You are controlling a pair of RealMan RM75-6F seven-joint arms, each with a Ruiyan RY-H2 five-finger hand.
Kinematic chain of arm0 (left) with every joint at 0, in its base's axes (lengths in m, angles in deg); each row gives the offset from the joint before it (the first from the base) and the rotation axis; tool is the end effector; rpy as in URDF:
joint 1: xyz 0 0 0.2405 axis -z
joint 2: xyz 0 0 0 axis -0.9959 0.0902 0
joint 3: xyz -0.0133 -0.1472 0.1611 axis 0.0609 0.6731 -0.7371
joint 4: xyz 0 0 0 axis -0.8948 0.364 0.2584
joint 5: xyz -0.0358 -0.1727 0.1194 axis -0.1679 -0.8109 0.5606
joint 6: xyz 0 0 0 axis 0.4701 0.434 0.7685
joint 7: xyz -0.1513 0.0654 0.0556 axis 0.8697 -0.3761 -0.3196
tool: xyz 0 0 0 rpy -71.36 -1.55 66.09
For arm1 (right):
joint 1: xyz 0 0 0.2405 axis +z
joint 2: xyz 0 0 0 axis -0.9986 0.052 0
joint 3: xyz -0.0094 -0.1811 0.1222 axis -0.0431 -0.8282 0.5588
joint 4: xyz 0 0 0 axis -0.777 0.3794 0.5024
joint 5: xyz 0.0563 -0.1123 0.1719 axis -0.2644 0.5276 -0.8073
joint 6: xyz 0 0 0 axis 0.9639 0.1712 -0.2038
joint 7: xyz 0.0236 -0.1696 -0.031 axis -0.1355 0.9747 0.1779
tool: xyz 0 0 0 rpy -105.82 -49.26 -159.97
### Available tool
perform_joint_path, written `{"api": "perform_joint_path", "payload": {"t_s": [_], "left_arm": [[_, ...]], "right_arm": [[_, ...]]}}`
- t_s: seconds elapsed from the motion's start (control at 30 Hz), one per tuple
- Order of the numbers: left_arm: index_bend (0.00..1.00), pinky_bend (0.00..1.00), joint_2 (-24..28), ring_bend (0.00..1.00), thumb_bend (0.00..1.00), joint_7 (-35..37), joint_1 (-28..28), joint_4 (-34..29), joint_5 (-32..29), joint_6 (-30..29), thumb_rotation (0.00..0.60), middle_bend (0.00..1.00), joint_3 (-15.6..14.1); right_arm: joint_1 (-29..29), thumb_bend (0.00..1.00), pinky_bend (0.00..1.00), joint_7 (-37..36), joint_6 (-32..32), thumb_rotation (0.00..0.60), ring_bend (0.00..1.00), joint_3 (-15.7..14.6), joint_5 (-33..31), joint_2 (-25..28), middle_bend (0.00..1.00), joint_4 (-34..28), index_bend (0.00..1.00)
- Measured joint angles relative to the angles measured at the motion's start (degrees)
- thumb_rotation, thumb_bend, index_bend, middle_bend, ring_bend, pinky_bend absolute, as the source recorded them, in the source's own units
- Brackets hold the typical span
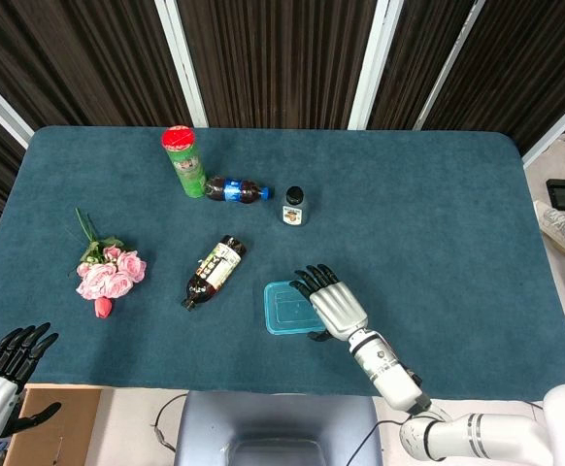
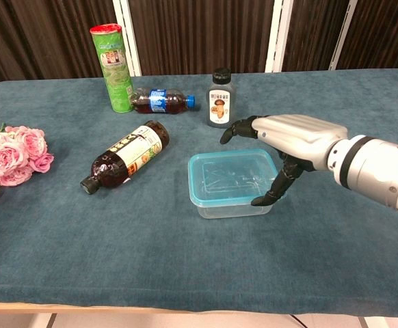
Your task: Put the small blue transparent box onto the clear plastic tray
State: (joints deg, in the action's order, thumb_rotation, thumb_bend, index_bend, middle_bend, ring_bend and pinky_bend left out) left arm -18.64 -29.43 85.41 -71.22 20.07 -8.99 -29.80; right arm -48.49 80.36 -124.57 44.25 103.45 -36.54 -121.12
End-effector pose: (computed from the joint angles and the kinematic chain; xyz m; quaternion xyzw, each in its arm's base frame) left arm -0.2630 0.1421 0.1439 -0.6785 -0.3363 -0.4334 0.4886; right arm -0.0929 -0.2926 -0.0586 0.7671 -0.3713 0.3614 0.3783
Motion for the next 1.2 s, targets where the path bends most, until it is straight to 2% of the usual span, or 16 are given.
{"api": "perform_joint_path", "payload": {"t_s": [0.13,0.27,0.4,0.67,1.2], "left_arm": [[0.00,0.10,0.01,0.02,0.43,0.17,-0.07,0.12,0.20,-0.25,0.600,0.02,-0.04],[0.00,0.10,0.03,0.02,0.43,0.27,-0.04,0.16,0.32,-0.29,0.600,0.02,-0.06],[0.00,0.10,-0.04,0.02,0.43,0.01,0.04,0.13,0.50,-0.11,0.600,0.02,-0.12],[0.00,0.10,-0.18,0.02,0.43,-0.62,0.33,-0.15,0.34,0.70,0.600,0.02,-0.10],[0.00,0.10,-0.09,0.02,0.43,-0.15,0.22,0.03,0.17,0.42,0.600,0.02,-0.09]], "right_arm": [[-0.26,0.30,0.13,-0.40,-0.23,0.600,0.02,-0.37,0.95,1.81,0.18,-1.28,0.31],[-0.58,0.30,0.12,-0.96,-0.34,0.600,0.02,-1.03,2.46,4.31,0.18,-2.18,0.40],[-1.17,0.34,0.12,-2.21,-0.63,0.600,0.01,-1.79,4.20,6.58,0.18,-2.17,0.44],[-1.45,0.39,0.09,-6.29,1.55,0.600,0.00,-1.98,3.47,6.88,0.17,0.59,0.40],[-0.95,0.40,0.09,-5.56,3.43,0.600,0.00,-2.35,1.80,5.07,0.17,3.10,0.41]]}}
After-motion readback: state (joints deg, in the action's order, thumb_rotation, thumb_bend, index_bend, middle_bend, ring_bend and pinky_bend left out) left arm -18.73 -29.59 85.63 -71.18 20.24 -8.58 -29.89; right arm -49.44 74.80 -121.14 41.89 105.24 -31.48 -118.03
